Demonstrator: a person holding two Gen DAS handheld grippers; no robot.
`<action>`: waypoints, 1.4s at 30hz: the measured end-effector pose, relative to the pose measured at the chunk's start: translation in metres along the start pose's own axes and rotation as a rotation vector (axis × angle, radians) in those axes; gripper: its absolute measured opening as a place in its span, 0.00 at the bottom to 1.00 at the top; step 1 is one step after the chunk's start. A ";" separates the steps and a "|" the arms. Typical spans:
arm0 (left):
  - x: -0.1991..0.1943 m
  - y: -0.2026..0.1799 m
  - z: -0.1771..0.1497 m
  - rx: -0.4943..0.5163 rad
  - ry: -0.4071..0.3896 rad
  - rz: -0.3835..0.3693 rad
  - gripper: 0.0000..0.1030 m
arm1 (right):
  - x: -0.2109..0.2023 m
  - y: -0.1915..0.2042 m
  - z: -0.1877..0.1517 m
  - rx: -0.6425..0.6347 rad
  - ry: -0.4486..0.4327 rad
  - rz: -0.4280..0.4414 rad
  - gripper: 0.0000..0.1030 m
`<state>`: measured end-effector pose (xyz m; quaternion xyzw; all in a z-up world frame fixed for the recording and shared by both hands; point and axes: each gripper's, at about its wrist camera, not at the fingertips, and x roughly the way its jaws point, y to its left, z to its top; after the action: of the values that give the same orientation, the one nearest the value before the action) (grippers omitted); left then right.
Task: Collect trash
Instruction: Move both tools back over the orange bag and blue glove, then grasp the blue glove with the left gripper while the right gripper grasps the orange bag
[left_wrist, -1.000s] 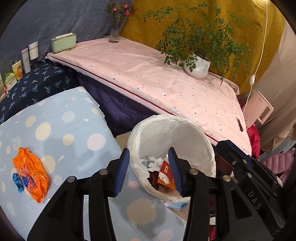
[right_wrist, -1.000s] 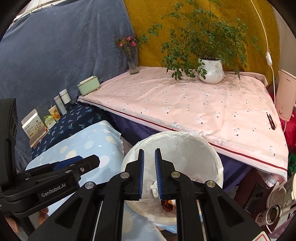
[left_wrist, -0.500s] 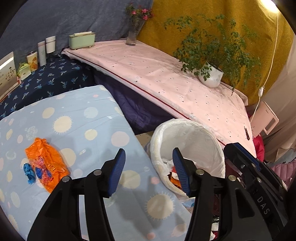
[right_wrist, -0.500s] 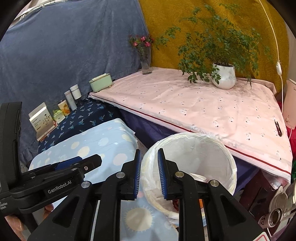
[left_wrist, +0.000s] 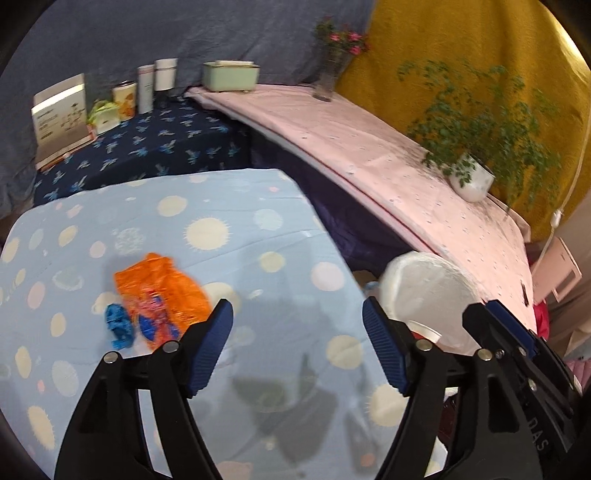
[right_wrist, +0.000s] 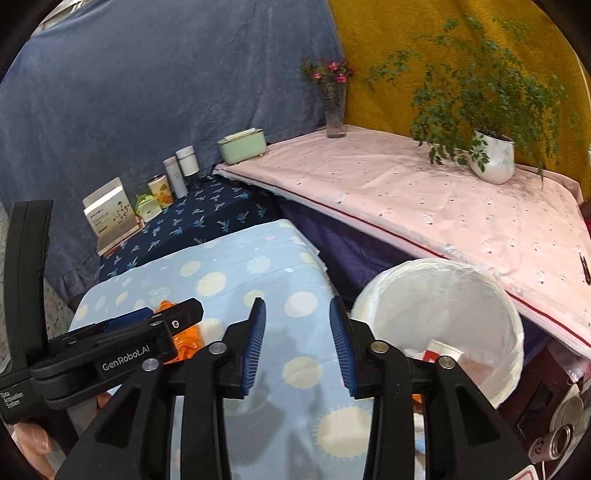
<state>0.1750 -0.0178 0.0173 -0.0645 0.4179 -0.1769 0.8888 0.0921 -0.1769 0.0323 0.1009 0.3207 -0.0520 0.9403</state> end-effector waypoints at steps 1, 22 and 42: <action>0.001 0.008 -0.001 -0.016 0.004 0.010 0.68 | 0.003 0.004 -0.001 -0.005 0.006 0.008 0.38; 0.031 0.167 -0.041 -0.240 0.110 0.232 0.73 | 0.101 0.109 -0.050 -0.117 0.213 0.105 0.38; 0.061 0.186 -0.037 -0.203 0.125 0.217 0.62 | 0.168 0.138 -0.074 -0.146 0.326 0.131 0.29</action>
<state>0.2311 0.1338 -0.0992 -0.0971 0.4927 -0.0402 0.8638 0.2035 -0.0312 -0.1065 0.0602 0.4646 0.0496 0.8821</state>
